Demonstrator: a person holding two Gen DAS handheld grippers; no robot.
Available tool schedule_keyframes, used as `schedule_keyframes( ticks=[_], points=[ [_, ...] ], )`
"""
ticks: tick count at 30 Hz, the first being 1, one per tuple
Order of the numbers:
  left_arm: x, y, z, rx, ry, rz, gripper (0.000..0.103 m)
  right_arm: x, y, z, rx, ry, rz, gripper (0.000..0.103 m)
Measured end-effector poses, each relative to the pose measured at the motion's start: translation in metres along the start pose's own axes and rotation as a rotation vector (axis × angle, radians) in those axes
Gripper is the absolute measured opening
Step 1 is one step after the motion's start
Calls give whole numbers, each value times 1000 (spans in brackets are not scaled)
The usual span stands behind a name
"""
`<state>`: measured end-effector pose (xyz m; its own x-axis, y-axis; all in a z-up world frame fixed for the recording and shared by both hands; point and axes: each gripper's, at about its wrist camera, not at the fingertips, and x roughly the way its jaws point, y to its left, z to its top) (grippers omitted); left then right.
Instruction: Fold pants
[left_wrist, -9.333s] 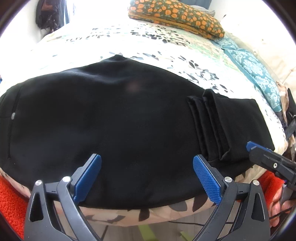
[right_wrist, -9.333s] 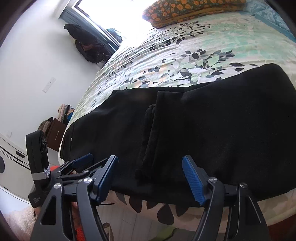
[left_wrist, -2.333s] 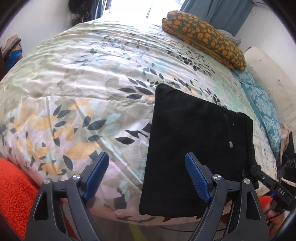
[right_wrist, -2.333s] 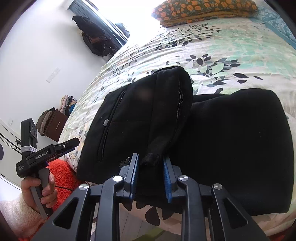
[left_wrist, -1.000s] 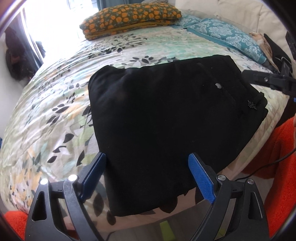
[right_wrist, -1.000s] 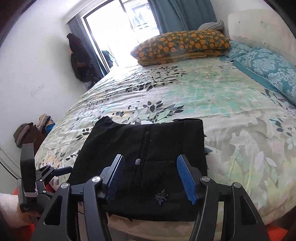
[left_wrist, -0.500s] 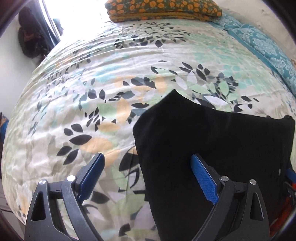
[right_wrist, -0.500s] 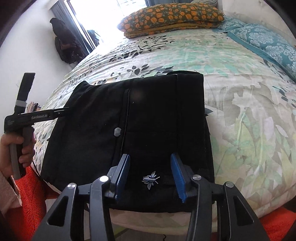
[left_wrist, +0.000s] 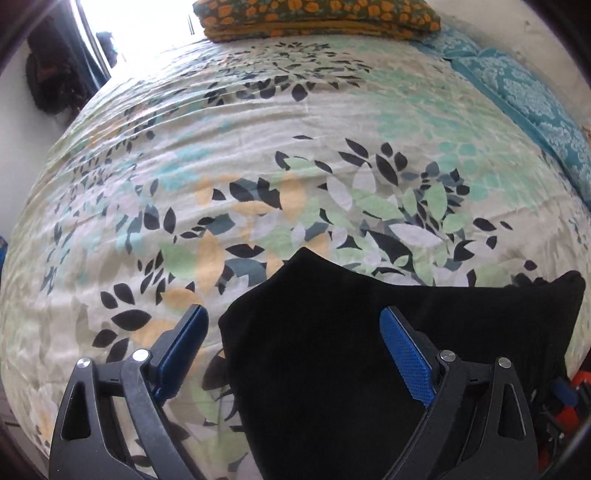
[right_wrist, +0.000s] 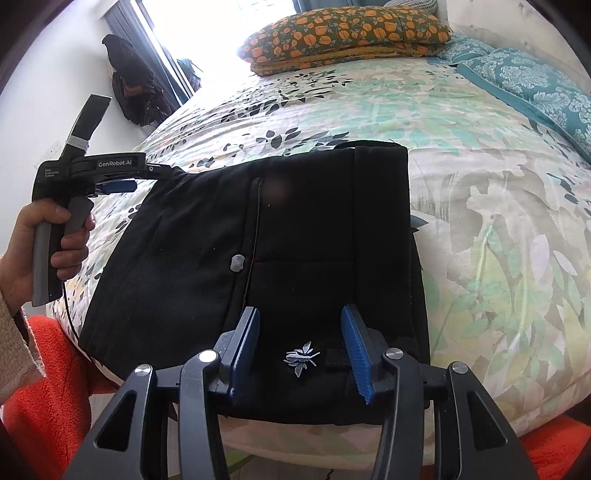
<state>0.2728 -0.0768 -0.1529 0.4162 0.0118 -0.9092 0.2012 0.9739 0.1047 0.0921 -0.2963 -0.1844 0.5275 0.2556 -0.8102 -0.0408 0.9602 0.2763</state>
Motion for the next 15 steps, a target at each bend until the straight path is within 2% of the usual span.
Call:
schedule_keyframes(
  ticks=[2, 4, 5, 6, 9, 12, 15],
  points=[
    [15, 1, -1, -9, 14, 74, 99, 0, 0, 0, -5, -2, 3, 47],
    [19, 19, 3, -108, 15, 74, 103, 0, 0, -1, -12, -4, 2, 47],
    [17, 29, 4, -160, 19, 50, 103, -1, 1, -1, -13, -5, 1, 47],
    [13, 36, 6, -198, 15, 63, 102, -1, 1, -1, -14, -5, 0, 47],
    [-11, 53, 10, -224, -48, 128, 100, -1, 0, -1, -8, -4, 7, 47],
    [-42, 61, 4, -211, -98, 68, 100, -2, -2, -1, 1, -8, 19, 48],
    [-77, 51, -16, -144, -145, -4, 100, -7, -2, -1, 12, -28, 38, 51]
  ],
)
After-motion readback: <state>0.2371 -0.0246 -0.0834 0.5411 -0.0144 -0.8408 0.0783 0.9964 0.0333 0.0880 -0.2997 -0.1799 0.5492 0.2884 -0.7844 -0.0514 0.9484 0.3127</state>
